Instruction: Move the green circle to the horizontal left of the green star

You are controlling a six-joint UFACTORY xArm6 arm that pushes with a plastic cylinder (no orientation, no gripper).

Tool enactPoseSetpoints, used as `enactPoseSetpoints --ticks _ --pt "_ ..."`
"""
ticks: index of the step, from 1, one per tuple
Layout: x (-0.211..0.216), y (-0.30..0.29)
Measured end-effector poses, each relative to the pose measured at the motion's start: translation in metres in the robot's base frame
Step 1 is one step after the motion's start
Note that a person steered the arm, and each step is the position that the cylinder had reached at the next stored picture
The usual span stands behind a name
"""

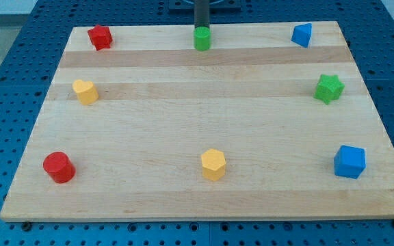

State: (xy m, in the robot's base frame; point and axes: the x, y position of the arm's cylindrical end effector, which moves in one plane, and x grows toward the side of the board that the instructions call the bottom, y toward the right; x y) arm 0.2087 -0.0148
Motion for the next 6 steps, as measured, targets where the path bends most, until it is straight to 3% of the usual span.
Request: enactPoseSetpoints --ticks 6 --pt "0.082 0.016"
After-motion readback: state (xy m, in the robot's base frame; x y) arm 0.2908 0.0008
